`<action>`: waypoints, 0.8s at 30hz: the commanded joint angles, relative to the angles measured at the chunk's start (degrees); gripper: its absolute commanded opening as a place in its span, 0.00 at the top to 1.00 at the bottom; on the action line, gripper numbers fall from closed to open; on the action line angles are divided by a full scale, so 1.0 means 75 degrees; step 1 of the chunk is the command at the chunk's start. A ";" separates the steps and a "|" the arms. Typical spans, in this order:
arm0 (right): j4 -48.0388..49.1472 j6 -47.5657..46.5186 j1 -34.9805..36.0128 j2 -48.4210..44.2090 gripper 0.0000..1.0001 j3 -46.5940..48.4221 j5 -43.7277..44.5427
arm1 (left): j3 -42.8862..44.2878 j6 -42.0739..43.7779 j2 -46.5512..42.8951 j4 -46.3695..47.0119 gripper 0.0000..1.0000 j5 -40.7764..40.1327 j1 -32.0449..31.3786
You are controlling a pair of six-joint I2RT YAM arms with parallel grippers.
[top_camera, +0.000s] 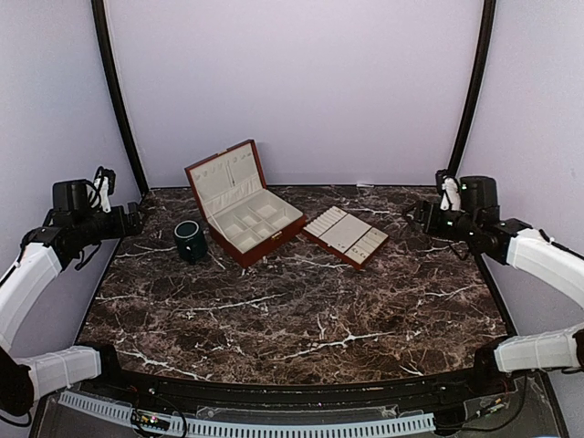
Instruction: Organize the mixed jewelry
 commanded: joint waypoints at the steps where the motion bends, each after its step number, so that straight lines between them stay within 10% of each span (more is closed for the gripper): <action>1: -0.0045 0.0079 0.1784 0.0557 0.18 0.0322 0.0243 | -0.0346 0.0476 -0.0139 0.0387 0.01 0.0755 -0.0032; 11: 0.0041 0.0757 0.5848 0.2843 0.41 0.1245 0.1374 | -0.0453 0.0704 -0.0042 0.0304 0.02 0.0297 -0.0043; 24: -0.1213 0.1759 0.7964 0.5987 0.54 0.4264 0.2182 | -0.0395 0.0518 -0.0110 0.0204 0.02 0.0237 -0.0049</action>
